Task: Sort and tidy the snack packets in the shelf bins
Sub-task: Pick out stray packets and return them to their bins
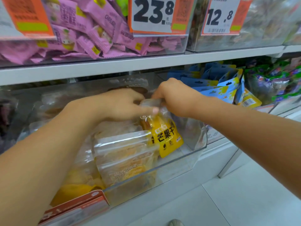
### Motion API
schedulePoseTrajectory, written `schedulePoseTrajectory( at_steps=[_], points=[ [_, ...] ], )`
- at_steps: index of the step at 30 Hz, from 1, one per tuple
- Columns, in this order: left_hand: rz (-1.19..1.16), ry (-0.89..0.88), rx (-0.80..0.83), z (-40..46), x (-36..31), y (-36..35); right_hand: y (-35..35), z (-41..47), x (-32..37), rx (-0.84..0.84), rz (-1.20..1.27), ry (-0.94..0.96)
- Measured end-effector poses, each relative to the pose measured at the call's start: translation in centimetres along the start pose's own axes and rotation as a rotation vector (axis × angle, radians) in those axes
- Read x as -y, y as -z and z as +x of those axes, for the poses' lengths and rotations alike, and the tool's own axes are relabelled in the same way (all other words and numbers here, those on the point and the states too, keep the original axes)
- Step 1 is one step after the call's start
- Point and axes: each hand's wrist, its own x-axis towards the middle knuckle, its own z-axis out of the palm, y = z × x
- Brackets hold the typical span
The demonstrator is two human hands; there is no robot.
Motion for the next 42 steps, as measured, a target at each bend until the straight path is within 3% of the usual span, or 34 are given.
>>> schedulePoseTrajectory(
  at_steps=[2, 6, 11, 13, 18, 22, 27, 32, 34, 36, 42],
  points=[
    [0.151, 0.006, 0.017, 0.1, 0.5, -0.4, -0.9, 0.4, -0.4, -0.037, 0.064, -0.054],
    [0.217, 0.036, -0.145, 0.4, 1.2, -1.1, -1.0, 0.3, 0.1, -0.008, 0.125, 0.017],
    [0.189, 0.030, -0.161, 0.3, 0.8, -1.4, -0.3, -1.0, 0.6, 0.253, -0.017, 0.084],
    [0.199, 0.046, -0.168, 0.3, 0.9, -1.5, -0.2, -1.4, 0.8, 0.282, -0.099, 0.101],
    [0.196, 0.081, -0.176, 0.1, 0.5, -1.5, -1.9, -2.7, 1.8, 0.201, -0.267, 0.125],
    [0.186, 0.073, -0.127, -0.1, 0.3, -1.1, -2.9, -2.2, 2.6, 0.003, -0.386, 0.115],
    [0.222, 0.076, -0.086, -0.3, 0.0, -0.8, -2.8, -0.8, 1.9, -0.110, -0.313, 0.122],
    [0.216, 0.107, -0.132, -0.7, -0.2, -0.7, -2.0, -0.1, 1.4, -0.012, -0.247, 0.147],
    [0.203, 0.130, -0.138, -0.7, -0.2, -0.6, -1.6, -0.7, 0.9, 0.036, -0.335, 0.174],
    [0.201, 0.162, -0.142, -0.5, 0.1, -0.7, -1.9, -1.2, 0.7, 0.016, -0.423, 0.174],
    [0.205, 0.165, -0.126, -0.2, 0.4, -1.3, -2.3, -0.3, 1.5, -0.121, -0.334, 0.071]
  ],
)
